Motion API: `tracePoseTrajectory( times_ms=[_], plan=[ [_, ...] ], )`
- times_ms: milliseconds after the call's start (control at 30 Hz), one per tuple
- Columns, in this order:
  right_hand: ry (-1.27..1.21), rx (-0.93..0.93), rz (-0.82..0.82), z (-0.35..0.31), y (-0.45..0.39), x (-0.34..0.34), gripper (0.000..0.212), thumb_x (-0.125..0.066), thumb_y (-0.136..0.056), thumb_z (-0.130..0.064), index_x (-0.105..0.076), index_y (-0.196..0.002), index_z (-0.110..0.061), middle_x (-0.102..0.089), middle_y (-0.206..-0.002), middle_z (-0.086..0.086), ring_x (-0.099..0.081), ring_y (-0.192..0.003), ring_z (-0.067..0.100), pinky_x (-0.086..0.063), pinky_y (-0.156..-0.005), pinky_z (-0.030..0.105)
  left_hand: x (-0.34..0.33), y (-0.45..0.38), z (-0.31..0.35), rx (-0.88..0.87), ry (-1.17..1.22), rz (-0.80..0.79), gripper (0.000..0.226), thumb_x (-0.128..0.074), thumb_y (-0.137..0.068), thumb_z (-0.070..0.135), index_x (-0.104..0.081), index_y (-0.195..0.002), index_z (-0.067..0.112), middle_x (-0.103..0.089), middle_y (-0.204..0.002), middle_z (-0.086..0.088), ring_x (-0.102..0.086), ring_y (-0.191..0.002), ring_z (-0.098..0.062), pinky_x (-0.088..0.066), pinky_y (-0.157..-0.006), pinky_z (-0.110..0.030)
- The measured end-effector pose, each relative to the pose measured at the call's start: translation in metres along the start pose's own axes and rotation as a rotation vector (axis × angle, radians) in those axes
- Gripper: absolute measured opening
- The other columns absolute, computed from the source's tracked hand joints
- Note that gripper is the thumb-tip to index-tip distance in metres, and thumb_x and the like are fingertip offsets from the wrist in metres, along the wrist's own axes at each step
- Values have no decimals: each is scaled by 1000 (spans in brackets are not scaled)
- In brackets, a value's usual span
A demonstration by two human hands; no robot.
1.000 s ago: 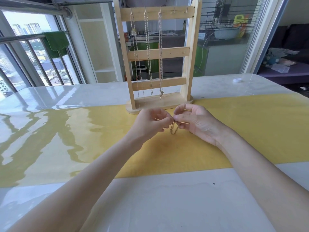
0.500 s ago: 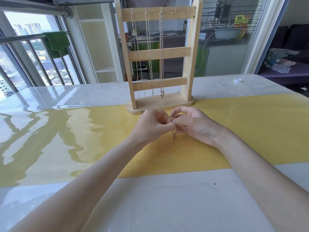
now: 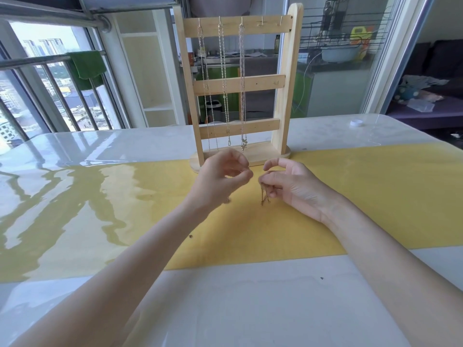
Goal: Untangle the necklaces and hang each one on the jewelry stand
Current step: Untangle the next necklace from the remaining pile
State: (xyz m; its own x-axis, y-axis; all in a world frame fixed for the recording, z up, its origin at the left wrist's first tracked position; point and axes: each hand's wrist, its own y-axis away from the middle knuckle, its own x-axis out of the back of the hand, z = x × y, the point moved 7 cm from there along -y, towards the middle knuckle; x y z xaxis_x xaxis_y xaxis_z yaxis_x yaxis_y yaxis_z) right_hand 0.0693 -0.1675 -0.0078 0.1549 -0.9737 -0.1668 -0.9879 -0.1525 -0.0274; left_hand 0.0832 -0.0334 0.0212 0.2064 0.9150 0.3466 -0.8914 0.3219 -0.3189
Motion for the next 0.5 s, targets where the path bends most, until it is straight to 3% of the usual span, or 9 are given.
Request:
tracePoseTrajectory(
  times_ms=[100, 500],
  plan=[
    [-8, 24, -7, -2, 0, -1, 22, -58, -85, 10, -50, -95, -8, -57, -62, 4, -45, -56, 15, -40, -50, 20, -8, 0, 6, -83, -68, -70, 26, -66, -82, -2, -53, -83, 20, -66, -73, 9, -60, -68, -4, -48, -67, -16],
    [68, 94, 15, -14, -2, -2, 22, -63, -84, 4, -52, -99, -10, -57, -67, 5, -47, -56, 14, -41, -52, 20, -5, -1, 14, -159, -163, 5, 34, -71, -76, 5, -45, -85, 25, -64, -68, 10, -53, -60, -3, -46, -60, -22]
  ],
)
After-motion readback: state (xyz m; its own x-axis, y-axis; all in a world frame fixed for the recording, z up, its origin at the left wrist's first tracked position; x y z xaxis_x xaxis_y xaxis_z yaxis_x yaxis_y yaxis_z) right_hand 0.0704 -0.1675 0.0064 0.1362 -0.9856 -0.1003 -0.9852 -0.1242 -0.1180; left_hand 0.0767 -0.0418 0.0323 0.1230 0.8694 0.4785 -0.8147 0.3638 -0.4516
